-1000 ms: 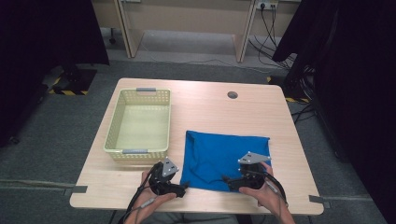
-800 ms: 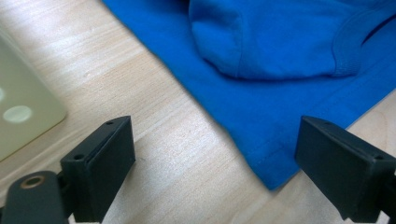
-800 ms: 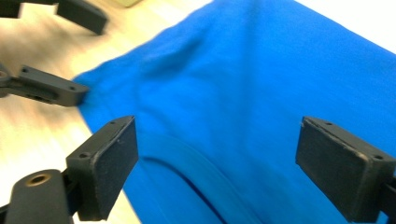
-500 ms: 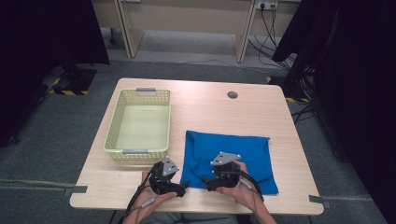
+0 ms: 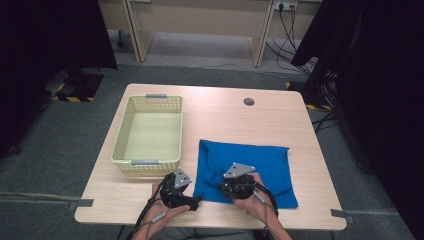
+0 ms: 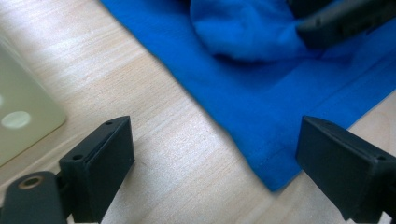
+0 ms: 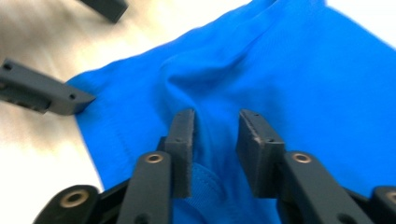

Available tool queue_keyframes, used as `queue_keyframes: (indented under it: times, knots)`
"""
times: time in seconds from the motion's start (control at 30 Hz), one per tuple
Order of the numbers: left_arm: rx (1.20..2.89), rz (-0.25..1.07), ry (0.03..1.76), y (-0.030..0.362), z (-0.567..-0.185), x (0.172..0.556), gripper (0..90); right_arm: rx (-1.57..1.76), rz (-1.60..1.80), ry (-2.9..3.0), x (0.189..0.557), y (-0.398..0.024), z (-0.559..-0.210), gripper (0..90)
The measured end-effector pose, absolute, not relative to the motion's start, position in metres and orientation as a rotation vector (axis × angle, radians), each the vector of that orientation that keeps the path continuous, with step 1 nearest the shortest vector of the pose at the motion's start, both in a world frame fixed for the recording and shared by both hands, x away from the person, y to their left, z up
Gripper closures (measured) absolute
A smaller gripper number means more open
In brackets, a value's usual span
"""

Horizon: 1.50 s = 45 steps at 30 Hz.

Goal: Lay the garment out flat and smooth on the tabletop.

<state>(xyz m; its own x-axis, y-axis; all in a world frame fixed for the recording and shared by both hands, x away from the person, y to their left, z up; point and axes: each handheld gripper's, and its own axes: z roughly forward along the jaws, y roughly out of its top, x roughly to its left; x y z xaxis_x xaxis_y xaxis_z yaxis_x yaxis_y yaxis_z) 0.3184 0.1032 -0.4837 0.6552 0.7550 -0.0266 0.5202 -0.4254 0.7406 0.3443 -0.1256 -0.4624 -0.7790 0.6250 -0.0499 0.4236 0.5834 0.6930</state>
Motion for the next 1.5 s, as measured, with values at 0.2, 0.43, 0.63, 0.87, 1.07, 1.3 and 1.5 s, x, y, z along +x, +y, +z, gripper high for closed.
queue_keyframes:
  times: [0.2, 0.43, 0.63, 0.87, 1.07, 1.3, 1.5]
  knots:
    - [2.126, 0.405, 0.985, 0.103, -0.484, 0.319, 10.6, 0.896, 0.989, 2.470, 0.358, -0.141, -0.457, 70.9]
    - [2.126, 0.405, 0.986, 0.103, -0.484, 0.319, 10.6, 0.999, 1.036, 2.443, 0.368, -0.159, -0.457, 63.0]
    - [2.124, 0.406, 0.988, 0.103, -0.484, 0.319, 10.6, 1.065, 1.117, 2.463, 0.354, -0.151, -0.447, 32.1]
    - [2.123, 0.407, 0.988, 0.103, -0.484, 0.319, 10.6, 1.061, 0.959, 2.544, 0.350, -0.131, -0.469, 16.7]
    - [2.122, 0.408, 0.990, 0.103, -0.484, 0.319, 10.6, 0.938, 0.932, 2.528, 0.348, -0.132, -0.467, 45.4]
    - [2.122, 0.408, 0.990, 0.103, -0.484, 0.319, 10.6, 0.942, 0.935, 2.486, 0.364, -0.152, -0.463, 68.3]
    - [2.120, 0.409, 0.992, 0.103, -0.484, 0.320, 10.6, 1.016, 0.970, 2.434, 0.382, -0.172, -0.462, 68.7]
